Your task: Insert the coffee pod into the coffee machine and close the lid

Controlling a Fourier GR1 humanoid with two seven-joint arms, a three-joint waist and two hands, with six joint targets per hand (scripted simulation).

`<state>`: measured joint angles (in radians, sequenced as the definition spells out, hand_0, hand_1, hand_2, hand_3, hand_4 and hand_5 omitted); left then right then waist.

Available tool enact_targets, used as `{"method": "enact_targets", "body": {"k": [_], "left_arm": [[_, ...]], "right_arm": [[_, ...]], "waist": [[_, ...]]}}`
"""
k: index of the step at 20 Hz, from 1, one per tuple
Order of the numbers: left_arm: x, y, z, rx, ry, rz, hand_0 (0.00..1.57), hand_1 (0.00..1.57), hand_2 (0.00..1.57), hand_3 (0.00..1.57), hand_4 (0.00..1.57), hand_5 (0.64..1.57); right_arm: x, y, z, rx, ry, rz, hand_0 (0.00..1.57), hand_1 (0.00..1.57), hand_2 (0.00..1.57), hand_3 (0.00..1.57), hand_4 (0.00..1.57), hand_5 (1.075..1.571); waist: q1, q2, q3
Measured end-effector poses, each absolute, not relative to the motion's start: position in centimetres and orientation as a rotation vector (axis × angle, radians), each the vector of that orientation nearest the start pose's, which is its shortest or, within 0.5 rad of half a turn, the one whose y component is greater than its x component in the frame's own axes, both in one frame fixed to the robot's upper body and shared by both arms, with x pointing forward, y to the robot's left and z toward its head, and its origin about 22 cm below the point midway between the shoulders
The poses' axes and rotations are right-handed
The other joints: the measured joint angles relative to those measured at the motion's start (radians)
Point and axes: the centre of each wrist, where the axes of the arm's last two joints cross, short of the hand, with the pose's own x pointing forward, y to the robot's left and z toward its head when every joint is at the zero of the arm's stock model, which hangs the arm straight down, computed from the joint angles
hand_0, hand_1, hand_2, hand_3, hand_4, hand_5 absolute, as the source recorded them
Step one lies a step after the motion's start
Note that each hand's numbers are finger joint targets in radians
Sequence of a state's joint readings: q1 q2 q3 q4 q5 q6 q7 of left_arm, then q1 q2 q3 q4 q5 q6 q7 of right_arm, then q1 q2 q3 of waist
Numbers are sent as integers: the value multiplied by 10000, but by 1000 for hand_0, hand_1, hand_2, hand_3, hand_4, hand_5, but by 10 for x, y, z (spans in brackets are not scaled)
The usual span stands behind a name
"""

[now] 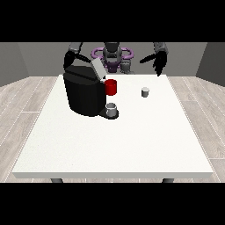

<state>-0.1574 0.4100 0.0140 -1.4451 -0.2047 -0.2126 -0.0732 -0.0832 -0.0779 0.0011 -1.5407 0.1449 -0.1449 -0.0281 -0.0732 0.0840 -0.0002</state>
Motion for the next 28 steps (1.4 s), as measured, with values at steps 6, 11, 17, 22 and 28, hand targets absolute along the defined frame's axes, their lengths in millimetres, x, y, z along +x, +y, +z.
{"method": "enact_targets", "body": {"k": [6,11,17,22,28], "left_arm": [[303,338,50,3981,-14405,-7328,0,0,0,0,0,1571],[317,347,44,4430,-14074,-7922,0,0,0,0,0,1571],[330,343,28,5060,-13528,-8490,261,261,589,247,0,1571],[340,333,19,5713,-13787,-8997,839,839,918,756,298,1571],[350,313,13,6734,-14015,-10179,924,924,1016,845,413,1571]], "right_arm": [[266,-216,23,-2255,-16876,1212,0,0,0,0,0,1571],[275,-205,26,-2202,-17146,1085,0,0,0,0,0,1571],[282,-201,25,-1949,-16701,1154,0,0,0,0,0,1571],[290,-201,18,-1946,-16467,1034,0,0,0,0,0,1571],[297,-193,12,-1913,-16242,1237,0,0,0,0,0,1571]], "waist": [[-542,462,-1],[-651,1133,-1],[-708,1274,-1],[-526,1310,0],[-527,1378,1]]}}
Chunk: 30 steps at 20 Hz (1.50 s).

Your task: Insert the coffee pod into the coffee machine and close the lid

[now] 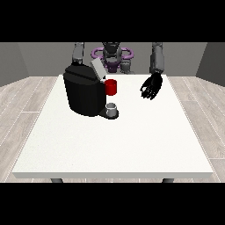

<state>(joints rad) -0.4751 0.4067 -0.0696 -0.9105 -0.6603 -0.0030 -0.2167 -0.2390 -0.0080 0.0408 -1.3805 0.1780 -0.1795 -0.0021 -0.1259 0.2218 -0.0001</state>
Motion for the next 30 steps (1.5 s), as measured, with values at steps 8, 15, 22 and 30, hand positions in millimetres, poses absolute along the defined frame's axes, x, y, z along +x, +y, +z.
{"method": "enact_targets", "body": {"k": [8,15,22,30], "left_arm": [[354,310,2,7374,-12655,-12066,748,748,941,809,373,1571],[361,308,-3,7172,-11888,-12884,1036,1036,1121,1006,395,1571],[369,300,1,6563,-12796,-12696,1433,1433,1423,1352,489,1571],[388,275,28,5005,-13218,-12483,1371,1371,1379,1325,504,1571]], "right_arm": [[303,-197,7,-1614,-16033,1372,0,0,0,0,0,1571],[304,-205,-9,-1629,-15640,1054,0,0,0,0,0,1571],[301,-212,-24,-2306,-15048,1120,0,0,0,0,0,1571],[300,-224,-39,-2823,-14199,1189,0,0,0,0,0,1571]], "waist": [[-46,-95,18],[52,-368,12],[233,-675,5],[443,-1403,3]]}}
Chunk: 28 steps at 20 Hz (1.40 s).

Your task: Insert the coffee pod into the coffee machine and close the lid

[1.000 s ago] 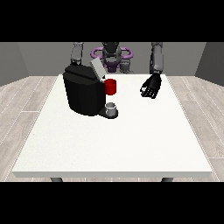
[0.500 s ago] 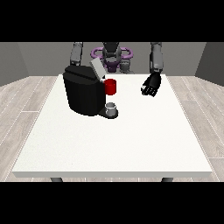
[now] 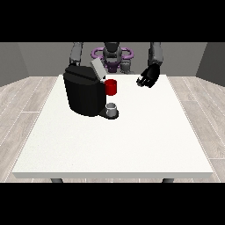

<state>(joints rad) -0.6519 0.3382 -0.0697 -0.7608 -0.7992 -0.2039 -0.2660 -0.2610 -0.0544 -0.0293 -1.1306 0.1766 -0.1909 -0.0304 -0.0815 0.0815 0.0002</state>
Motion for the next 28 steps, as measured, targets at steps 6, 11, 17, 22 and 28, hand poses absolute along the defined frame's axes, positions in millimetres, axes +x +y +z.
{"method": "enact_targets", "body": {"k": [6,11,17,22,28], "left_arm": [[407,250,62,4606,-13280,-12629,1402,1402,1390,1329,542,1571],[419,244,89,4612,-13443,-12548,1331,1331,1351,1323,592,1571],[439,240,148,4858,-14111,-12041,1221,1221,1266,1292,509,1571],[448,238,184,4935,-14347,-11392,1256,1256,1287,1265,488,1571],[454,246,225,5602,-14843,-11174,1247,1247,1299,1249,479,1571]], "right_arm": [[298,-219,-46,-2757,-14167,1403,0,0,0,0,0,1571],[297,-212,-43,-2491,-14311,1593,0,0,0,0,0,1571],[307,-198,-25,-2074,-14984,1775,0,0,0,0,0,1571],[311,-195,-12,-1963,-15371,1801,0,0,0,0,0,1571],[326,-200,16,-2061,-16238,1744,0,0,0,0,37,1571]], "waist": [[-167,-278,1],[-488,-342,-1],[-1003,-96,0],[-1428,18,0],[-1825,778,1]]}}
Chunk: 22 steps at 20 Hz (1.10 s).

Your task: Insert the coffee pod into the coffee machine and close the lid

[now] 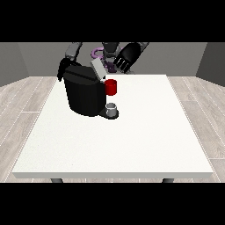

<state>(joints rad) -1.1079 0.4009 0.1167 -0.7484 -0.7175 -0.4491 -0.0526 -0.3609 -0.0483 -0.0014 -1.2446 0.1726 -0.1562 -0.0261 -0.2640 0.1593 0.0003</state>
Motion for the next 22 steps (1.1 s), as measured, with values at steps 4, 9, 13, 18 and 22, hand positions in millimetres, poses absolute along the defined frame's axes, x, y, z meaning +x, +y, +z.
{"method": "enact_targets", "body": {"k": [4,9,13,18,22], "left_arm": [[456,249,245,5976,-15106,-10908,1265,1265,1303,1256,465,1571],[457,247,263,6333,-15349,-10836,1207,1207,1280,1238,475,1571],[459,242,259,6260,-15271,-11042,1186,1186,1256,1227,472,1571],[460,240,256,6199,-15355,-11144,1251,1251,1290,1217,425,1571],[461,241,259,6132,-15338,-11199,1187,1187,1230,1196,441,1571]], "right_arm": [[332,-196,32,-2098,-16630,1714,0,0,0,0,178,1571],[337,-189,45,-2064,-17046,1637,0,0,0,0,0,1571],[339,-197,47,-2299,-17032,1514,0,0,0,0,100,1571],[340,-205,47,-2429,-16891,1424,0,0,0,0,161,1571],[341,-210,47,-2470,-16925,1303,0,0,0,0,131,1571]], "waist": [[-244,388,-1],[-434,897,-1],[-415,989,-1],[-337,1126,-1],[-311,1219,0]]}}
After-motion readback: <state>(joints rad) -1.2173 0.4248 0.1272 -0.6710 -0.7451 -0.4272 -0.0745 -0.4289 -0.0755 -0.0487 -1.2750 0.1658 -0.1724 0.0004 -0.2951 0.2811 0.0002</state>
